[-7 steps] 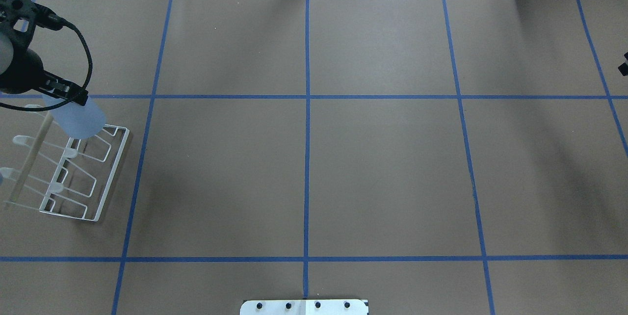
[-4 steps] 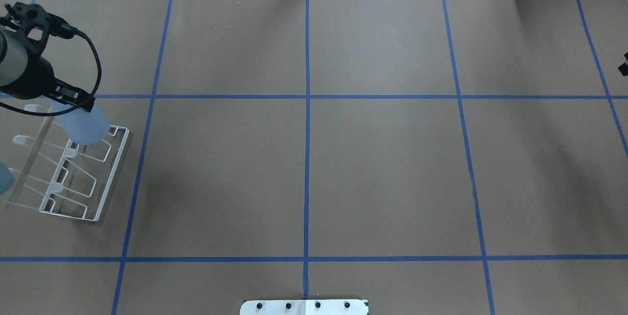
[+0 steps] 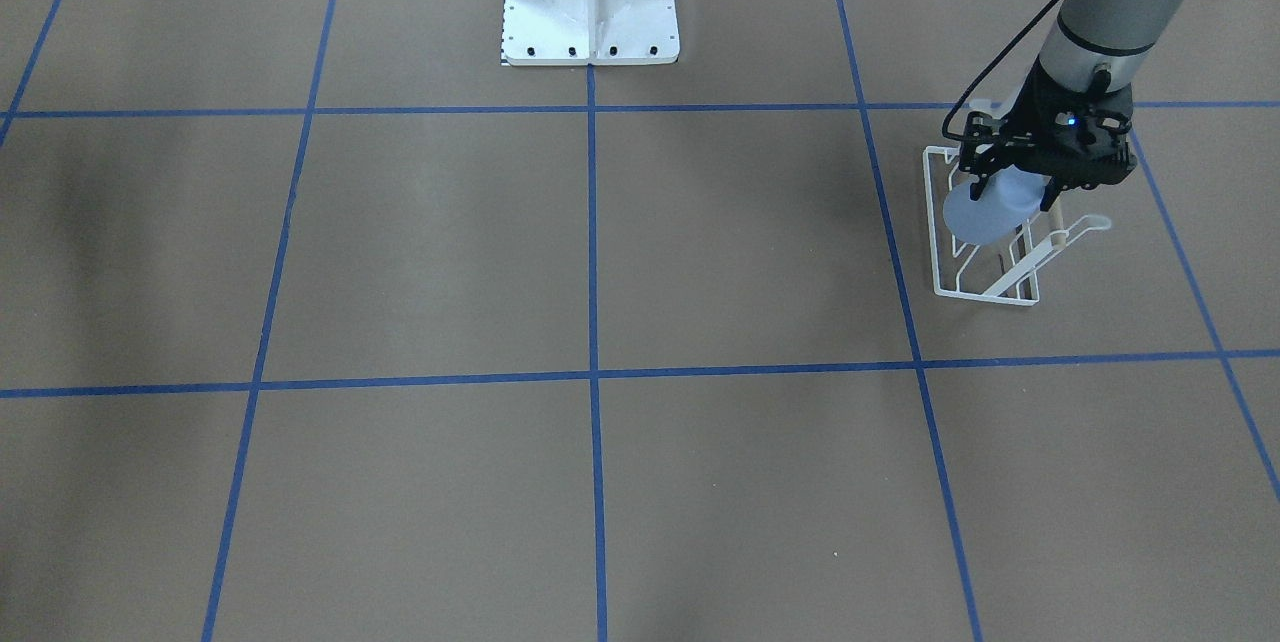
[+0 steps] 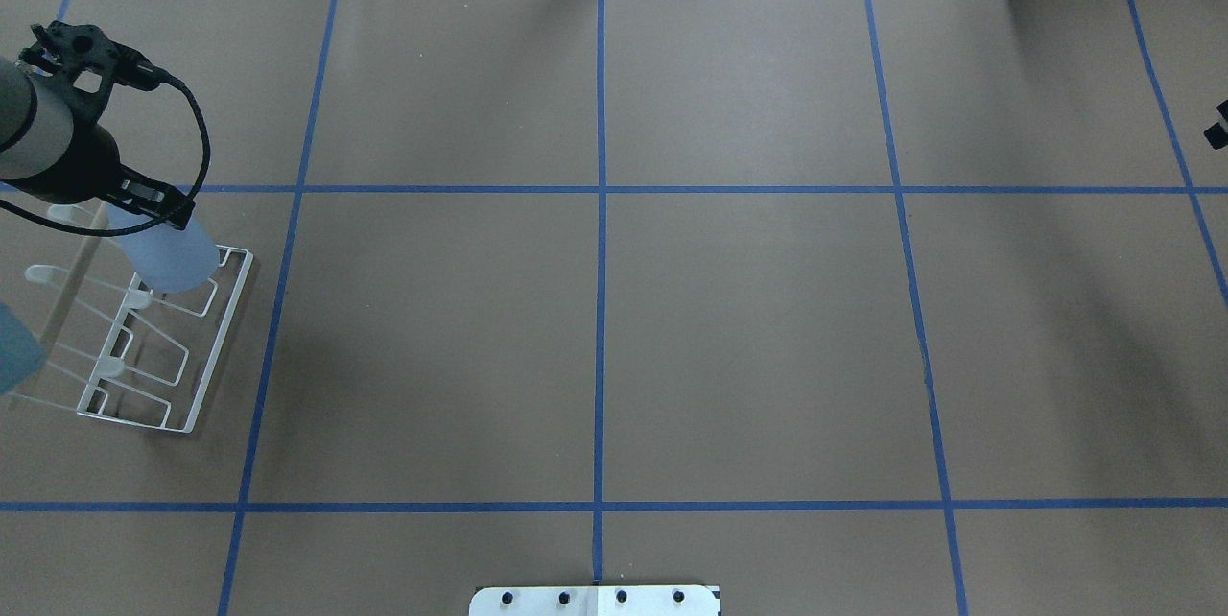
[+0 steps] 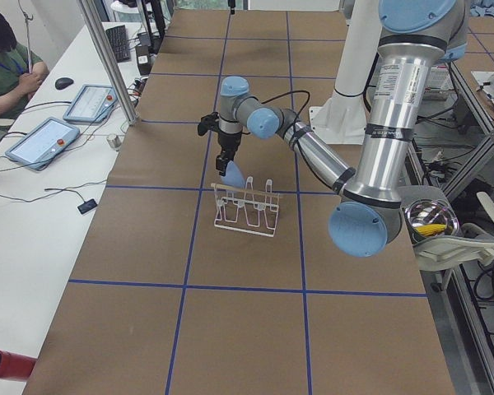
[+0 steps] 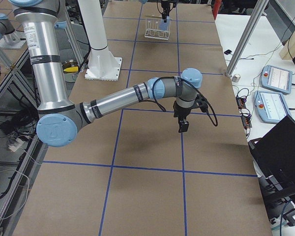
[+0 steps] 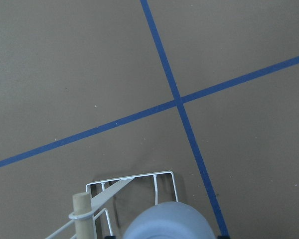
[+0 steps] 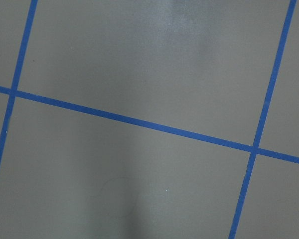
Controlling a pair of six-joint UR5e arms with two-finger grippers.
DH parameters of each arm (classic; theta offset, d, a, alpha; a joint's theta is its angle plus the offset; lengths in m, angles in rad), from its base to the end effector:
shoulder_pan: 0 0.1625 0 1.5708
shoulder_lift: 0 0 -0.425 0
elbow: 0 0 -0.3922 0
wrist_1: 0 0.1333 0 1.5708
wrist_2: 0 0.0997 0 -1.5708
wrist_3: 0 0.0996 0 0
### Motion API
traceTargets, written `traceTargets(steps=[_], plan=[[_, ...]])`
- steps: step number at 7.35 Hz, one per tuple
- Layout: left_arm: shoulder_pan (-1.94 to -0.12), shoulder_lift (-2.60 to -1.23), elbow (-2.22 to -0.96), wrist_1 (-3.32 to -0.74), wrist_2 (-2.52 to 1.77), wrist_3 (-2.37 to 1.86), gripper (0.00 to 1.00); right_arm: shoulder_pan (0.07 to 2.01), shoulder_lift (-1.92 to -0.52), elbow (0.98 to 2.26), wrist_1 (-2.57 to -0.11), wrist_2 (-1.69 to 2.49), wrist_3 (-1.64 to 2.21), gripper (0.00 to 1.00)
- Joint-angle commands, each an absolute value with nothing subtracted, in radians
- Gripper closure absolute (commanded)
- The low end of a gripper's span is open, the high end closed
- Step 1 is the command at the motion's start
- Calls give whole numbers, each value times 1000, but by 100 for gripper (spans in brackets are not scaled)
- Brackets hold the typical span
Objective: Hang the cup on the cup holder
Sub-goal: 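Lower the cup onto a wooden peg of the rack with the left gripper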
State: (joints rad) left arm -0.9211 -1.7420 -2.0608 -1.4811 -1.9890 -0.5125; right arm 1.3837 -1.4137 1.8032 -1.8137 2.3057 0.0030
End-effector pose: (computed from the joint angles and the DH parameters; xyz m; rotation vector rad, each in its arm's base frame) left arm 0.2376 -0.4663 0.3631 0.2479 0.6504 0.2511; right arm -0.0349 -0.5417 0.4919 0.0698 -0.7452 -0.2293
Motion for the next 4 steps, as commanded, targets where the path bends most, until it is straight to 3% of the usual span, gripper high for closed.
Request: traceTargets(steps=[1, 4], plan=[[-923, -1743, -2069, -1480, -1974, -514, 1, 1384, -1417, 1805, -1806, 2309, 3, 0], [-954, -1734, -2149, -1473, -1979, -503, 1, 1384, -1420, 1822, -1801, 2295, 0, 0]])
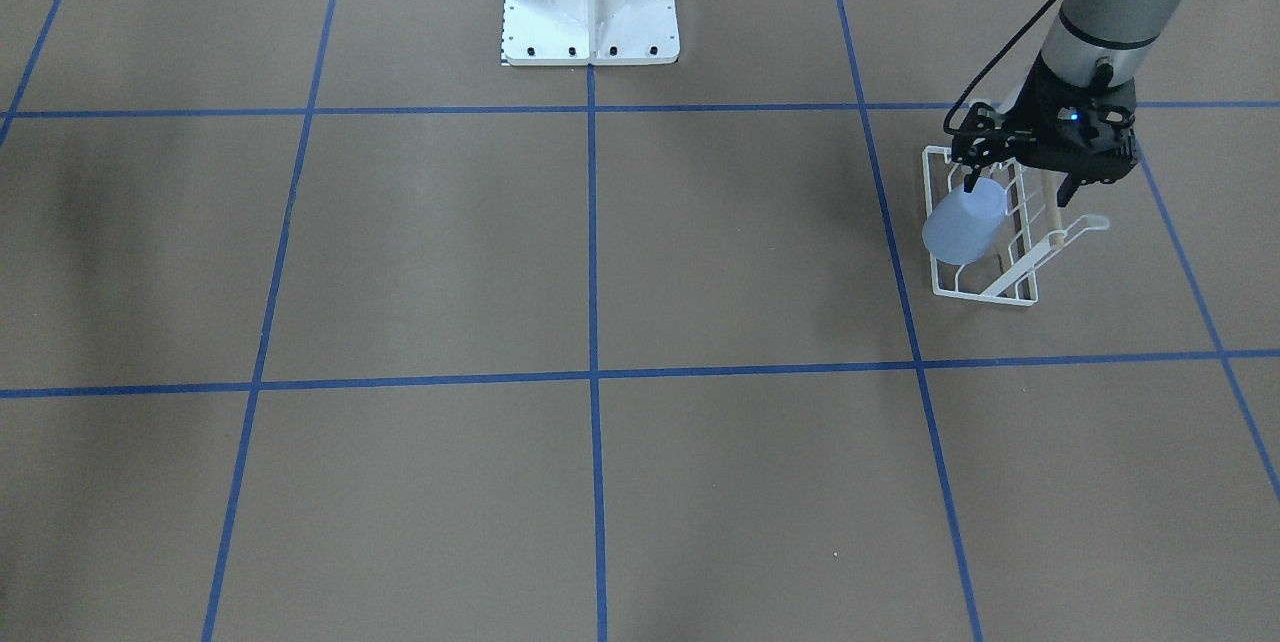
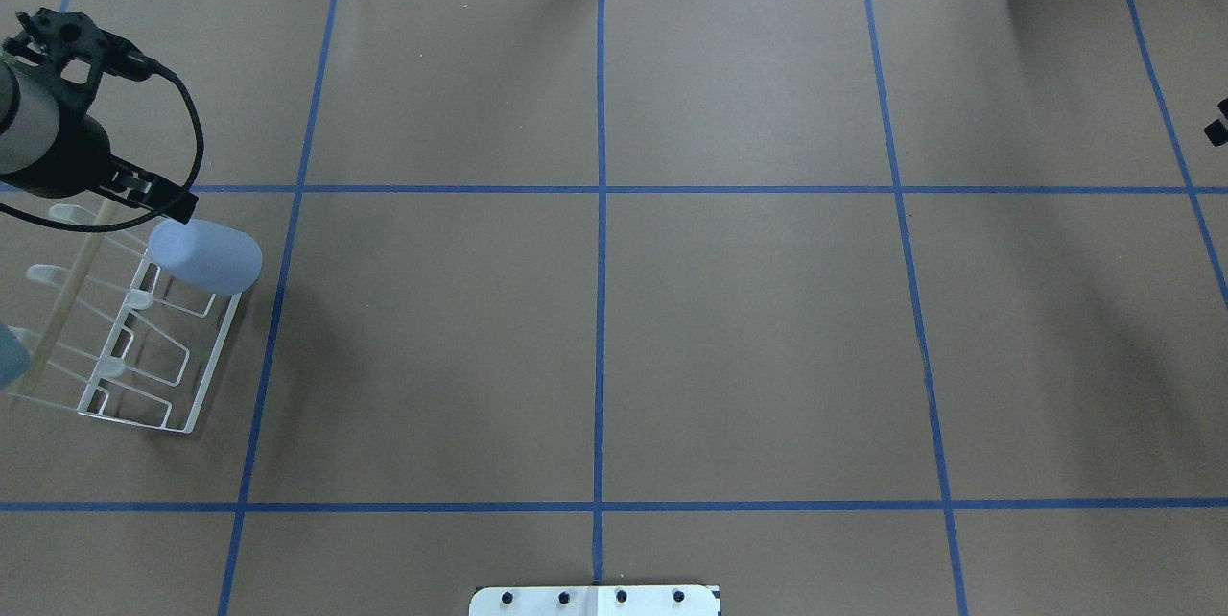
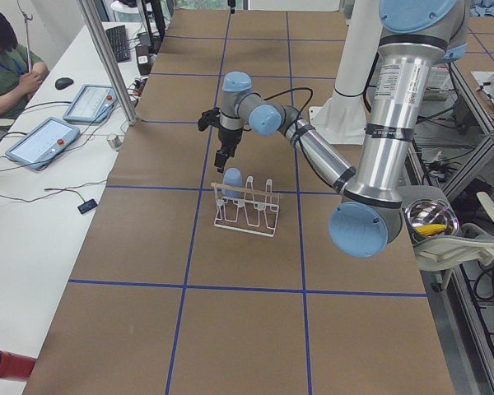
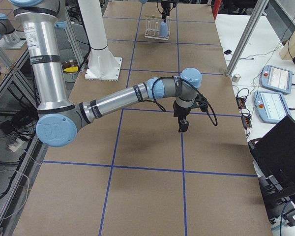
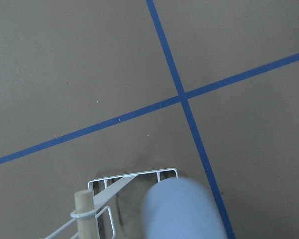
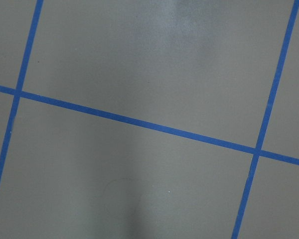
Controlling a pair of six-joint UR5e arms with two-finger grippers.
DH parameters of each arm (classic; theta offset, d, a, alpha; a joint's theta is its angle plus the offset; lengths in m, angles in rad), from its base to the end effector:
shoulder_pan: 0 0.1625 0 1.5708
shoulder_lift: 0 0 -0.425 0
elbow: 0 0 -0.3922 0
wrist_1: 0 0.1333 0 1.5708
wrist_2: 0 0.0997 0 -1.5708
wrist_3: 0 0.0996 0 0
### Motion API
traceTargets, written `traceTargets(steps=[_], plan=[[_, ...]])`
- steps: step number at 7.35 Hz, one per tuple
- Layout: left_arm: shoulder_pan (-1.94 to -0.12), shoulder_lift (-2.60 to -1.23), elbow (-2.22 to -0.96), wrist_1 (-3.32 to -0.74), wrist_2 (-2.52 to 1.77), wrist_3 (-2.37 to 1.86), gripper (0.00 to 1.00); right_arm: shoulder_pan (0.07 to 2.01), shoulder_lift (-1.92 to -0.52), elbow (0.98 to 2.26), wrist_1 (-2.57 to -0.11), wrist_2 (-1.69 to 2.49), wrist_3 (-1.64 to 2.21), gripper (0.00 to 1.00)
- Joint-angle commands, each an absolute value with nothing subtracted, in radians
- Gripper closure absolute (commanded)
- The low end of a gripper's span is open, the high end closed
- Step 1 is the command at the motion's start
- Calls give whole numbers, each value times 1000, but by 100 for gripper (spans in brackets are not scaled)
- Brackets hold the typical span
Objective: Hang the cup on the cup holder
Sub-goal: 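Open the left gripper and withdraw it from the cup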
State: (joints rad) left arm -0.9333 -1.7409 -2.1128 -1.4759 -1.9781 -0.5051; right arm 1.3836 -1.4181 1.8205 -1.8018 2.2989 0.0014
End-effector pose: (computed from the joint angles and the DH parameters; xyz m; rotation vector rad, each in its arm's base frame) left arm 0.2240 -0.4601 0.3420 0.2994 0.6621 0.2522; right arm -0.0340 -0.5395 0.4852 0.0949 -0.7402 -0.2395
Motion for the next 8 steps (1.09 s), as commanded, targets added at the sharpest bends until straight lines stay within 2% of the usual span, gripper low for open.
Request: traceTargets(steps=[1, 3, 5, 8], plan=[[-1006, -1708, -2149, -1474, -1986, -503, 1, 1385, -1431, 1821, -1801, 2307, 0, 0], [-1185, -1654, -2110, -1471, -2067, -375, 1, 1390, -1451, 1806, -1804, 2296, 3, 0], [-1412, -1634, -1903, -1477, -2250, -42, 1, 1442, -1495, 1795, -1802, 2295, -9, 0], [-1499, -1589, -1754, -1488, -2318, -34, 1, 1517, -1590, 1807, -1804, 2307, -12, 0]])
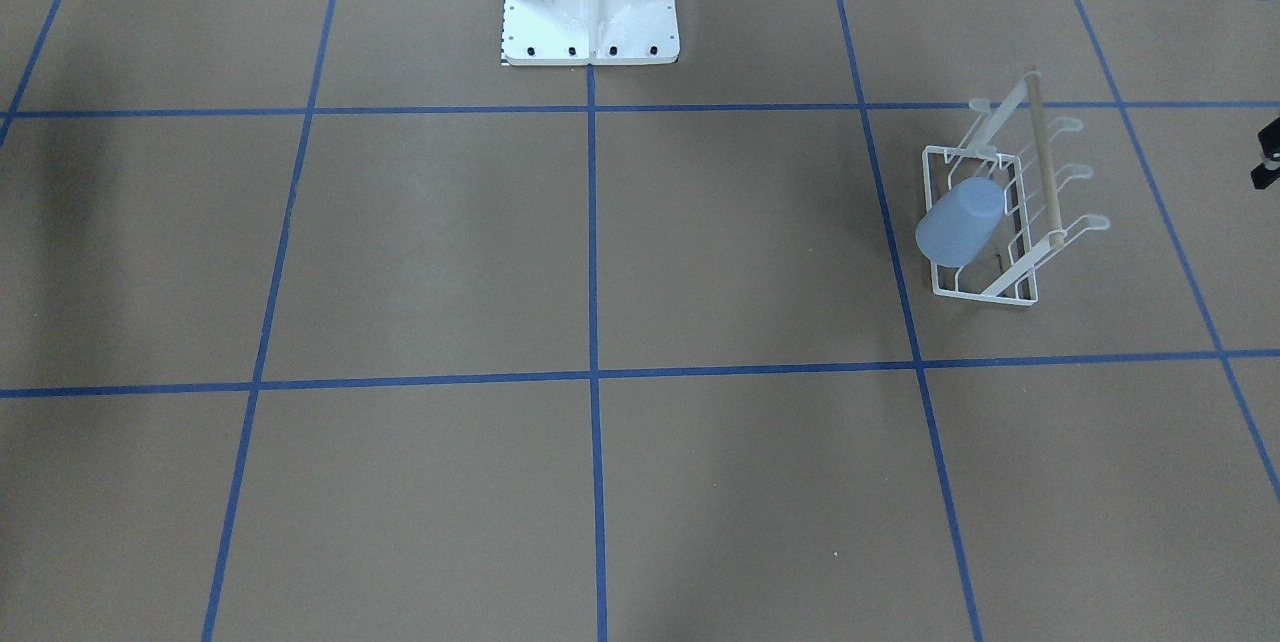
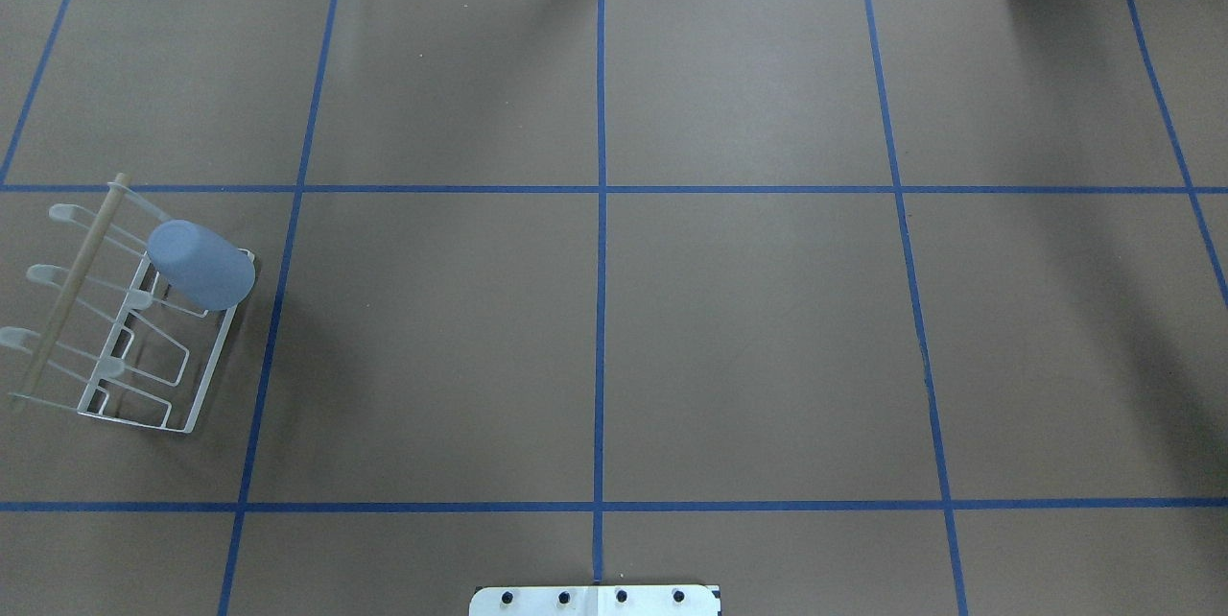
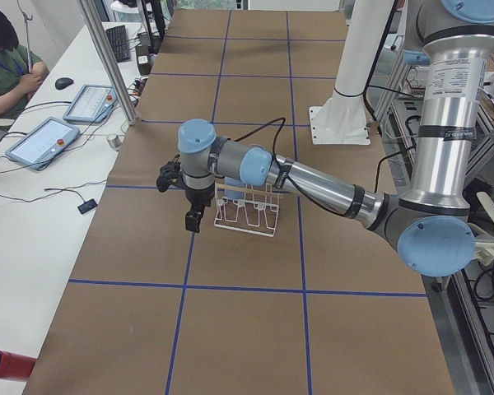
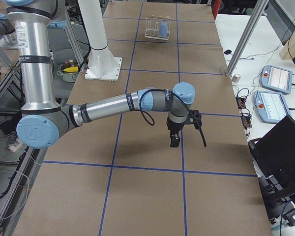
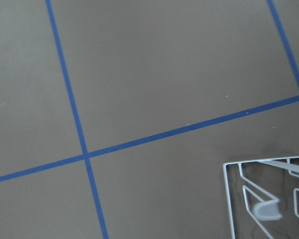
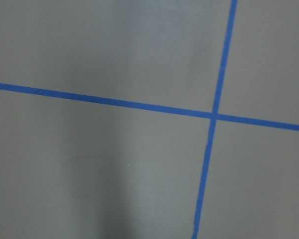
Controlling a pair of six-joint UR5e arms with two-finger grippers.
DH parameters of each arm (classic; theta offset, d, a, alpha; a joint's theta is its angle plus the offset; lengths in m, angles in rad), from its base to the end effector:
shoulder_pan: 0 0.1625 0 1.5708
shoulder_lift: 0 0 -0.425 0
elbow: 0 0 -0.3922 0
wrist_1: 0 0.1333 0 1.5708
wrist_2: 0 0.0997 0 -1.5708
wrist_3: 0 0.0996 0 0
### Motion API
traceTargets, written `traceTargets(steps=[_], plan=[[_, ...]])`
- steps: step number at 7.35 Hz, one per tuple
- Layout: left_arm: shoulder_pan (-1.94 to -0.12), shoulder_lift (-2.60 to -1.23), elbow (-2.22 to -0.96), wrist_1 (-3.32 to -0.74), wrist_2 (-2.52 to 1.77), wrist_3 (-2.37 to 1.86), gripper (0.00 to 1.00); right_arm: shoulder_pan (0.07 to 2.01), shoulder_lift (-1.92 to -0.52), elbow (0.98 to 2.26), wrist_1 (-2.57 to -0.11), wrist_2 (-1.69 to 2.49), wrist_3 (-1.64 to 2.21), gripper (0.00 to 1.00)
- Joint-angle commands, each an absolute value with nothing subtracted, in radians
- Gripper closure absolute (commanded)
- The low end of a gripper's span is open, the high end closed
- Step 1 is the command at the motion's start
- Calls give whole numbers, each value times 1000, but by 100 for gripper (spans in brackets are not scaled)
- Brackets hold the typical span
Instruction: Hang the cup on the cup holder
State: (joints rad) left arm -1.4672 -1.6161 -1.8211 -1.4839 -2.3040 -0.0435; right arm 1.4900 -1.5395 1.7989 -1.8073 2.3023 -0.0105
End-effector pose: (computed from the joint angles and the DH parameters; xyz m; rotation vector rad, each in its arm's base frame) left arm -0.0138 -0.5115 0.5246 0.1451 0.7435 0.1337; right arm 0.0267 -0.4975 0.5585 -0.0039 -0.7321 -0.0956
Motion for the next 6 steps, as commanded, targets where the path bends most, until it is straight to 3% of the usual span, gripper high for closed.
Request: traceTargets(steps=[1, 6], plan=[[-1499, -1559, -1738, -1508, -2318, -29, 1, 1544, -1615, 1807, -1805, 2309, -12, 0], [-1539, -1513, -1687, -1537, -2322, -14, 1, 1580, -1649, 1793, -1804, 2292, -11, 0]])
